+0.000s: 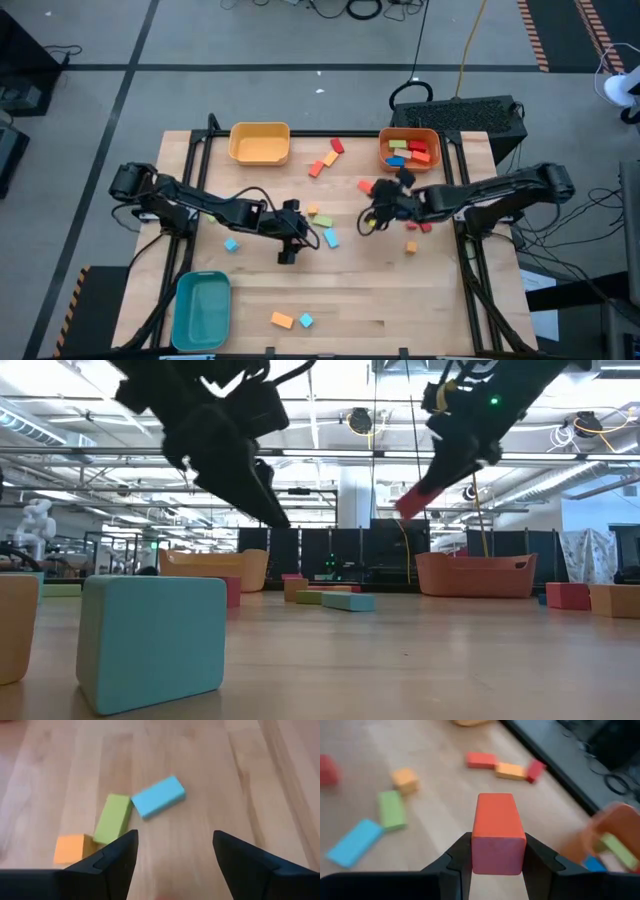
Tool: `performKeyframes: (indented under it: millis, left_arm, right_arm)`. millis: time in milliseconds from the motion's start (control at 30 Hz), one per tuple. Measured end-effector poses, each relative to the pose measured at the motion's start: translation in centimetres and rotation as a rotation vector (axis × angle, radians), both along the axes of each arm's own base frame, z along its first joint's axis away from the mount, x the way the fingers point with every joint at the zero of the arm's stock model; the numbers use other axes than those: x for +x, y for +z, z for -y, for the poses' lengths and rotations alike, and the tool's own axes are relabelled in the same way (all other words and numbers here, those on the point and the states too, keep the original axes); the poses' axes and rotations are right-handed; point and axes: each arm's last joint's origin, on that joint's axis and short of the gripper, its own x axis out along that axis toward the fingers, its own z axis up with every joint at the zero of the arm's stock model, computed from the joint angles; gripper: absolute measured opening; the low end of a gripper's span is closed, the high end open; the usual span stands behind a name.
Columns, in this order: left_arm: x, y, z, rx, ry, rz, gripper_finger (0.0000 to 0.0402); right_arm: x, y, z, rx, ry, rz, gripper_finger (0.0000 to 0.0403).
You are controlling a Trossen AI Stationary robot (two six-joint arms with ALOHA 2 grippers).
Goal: Sort blocks by size
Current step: Put the large orange block into the orange bin
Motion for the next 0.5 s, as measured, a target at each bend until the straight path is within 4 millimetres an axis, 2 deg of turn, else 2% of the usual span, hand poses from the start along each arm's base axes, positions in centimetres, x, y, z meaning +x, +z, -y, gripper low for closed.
performKeyframes:
  millis: [233,300,367,500]
  left_arm:
    - [-2.0,-1.1,-0.1,-0.039,0.042,0.001,0.026]
    - [-1.9,-1.0,0.0,-0.048,0.045,0.045,0.026]
    - [-2.6,-1.1,0.1,-0.04,0.045,0.022,0.026]
    - [-2.6,-0.9,0.6,-0.052,0.041,0.034,0.026]
  right_arm:
    - [-2.7,1.8,3.4,-0.001,-0.143,-0.012,0.0112]
    - [-3.4,1.9,4.4,-0.004,-0.184,-0.044,0.0112]
    - [-3.8,2.0,5.3,-0.007,-0.224,-0.05,0.0112]
    - [-4.5,1.9,7.2,-0.002,-0.299,-0.084,0.0112]
